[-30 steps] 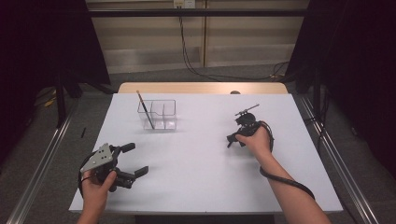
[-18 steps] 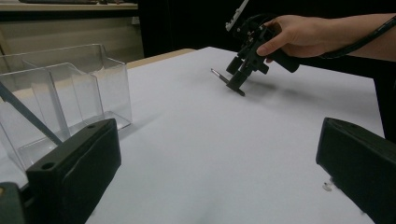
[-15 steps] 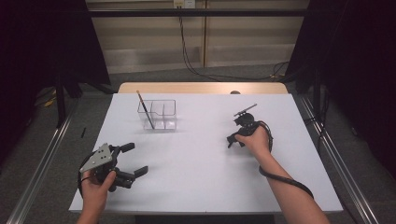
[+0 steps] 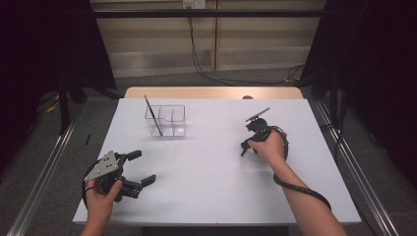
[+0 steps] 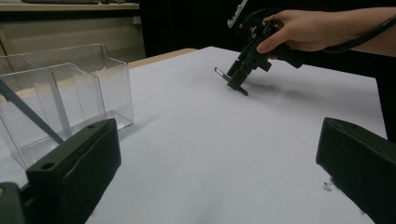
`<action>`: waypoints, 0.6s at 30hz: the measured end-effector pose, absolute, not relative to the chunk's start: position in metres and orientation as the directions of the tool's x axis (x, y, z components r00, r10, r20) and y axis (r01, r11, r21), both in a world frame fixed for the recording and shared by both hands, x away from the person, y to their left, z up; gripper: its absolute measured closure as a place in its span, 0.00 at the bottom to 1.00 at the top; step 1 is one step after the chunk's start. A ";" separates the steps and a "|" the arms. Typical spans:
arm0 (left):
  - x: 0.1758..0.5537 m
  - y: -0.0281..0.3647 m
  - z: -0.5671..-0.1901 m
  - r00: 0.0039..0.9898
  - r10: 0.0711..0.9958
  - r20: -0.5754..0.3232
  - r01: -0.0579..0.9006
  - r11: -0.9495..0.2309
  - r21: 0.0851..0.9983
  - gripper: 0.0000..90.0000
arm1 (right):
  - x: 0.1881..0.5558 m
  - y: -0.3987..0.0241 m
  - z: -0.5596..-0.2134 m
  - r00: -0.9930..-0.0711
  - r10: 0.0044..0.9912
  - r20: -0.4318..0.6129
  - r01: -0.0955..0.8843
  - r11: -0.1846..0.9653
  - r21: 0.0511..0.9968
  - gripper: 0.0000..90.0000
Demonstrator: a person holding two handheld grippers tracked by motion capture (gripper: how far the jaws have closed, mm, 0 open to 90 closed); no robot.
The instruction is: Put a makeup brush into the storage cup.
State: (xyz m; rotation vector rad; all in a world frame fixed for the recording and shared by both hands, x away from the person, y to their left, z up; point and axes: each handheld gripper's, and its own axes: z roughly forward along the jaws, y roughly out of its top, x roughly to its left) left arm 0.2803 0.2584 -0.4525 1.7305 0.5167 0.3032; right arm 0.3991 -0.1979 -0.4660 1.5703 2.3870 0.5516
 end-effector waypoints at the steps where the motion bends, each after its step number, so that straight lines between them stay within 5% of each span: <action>1: 0.280 0.258 -0.452 0.866 0.495 -0.076 0.176 -0.157 0.972 0.00 | 0.399 -0.198 -0.466 -0.397 0.918 0.014 0.830 0.353 0.431 0.42; 5: 0.280 0.258 -0.452 0.866 0.495 -0.072 0.173 -0.161 0.972 0.00 | 0.397 -0.200 -0.461 -0.352 0.936 0.023 0.860 0.313 0.403 0.63; 18: 0.281 0.258 -0.453 0.866 0.495 -0.068 0.171 -0.165 0.971 0.00 | 0.401 -0.217 -0.457 -0.277 0.957 0.081 0.912 0.236 0.336 0.92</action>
